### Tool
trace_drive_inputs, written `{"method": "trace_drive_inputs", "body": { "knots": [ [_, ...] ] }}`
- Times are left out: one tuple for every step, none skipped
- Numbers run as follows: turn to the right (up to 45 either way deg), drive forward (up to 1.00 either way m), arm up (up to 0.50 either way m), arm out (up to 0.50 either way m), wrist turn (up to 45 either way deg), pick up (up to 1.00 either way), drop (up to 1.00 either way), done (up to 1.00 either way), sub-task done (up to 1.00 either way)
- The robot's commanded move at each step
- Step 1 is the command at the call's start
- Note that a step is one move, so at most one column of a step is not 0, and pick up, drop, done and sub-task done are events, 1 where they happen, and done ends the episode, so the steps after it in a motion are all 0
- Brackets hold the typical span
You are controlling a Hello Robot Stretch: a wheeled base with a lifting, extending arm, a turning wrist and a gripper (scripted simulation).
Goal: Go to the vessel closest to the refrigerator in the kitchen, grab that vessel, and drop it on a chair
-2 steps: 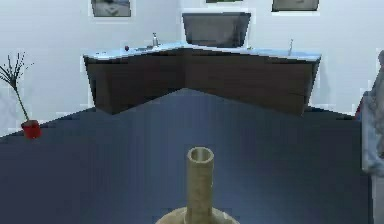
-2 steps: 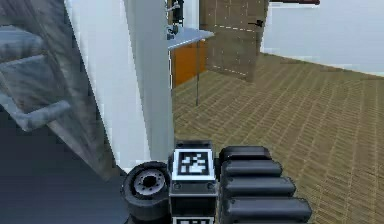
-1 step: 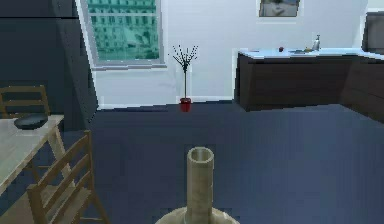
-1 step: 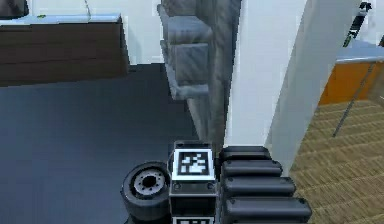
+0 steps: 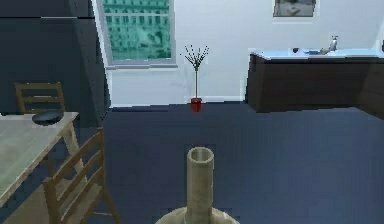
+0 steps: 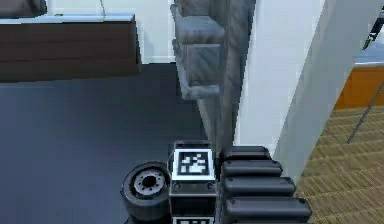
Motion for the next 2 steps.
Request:
{"method": "trace_drive_inputs", "body": {
  "knots": [
    [0.0,1.00,0.00,0.00,0.0,0.00,0.00,0.00,0.00],
    [0.0,0.40,0.00,0.00,0.0,0.00,0.00,0.00,0.00]
  ]
}}
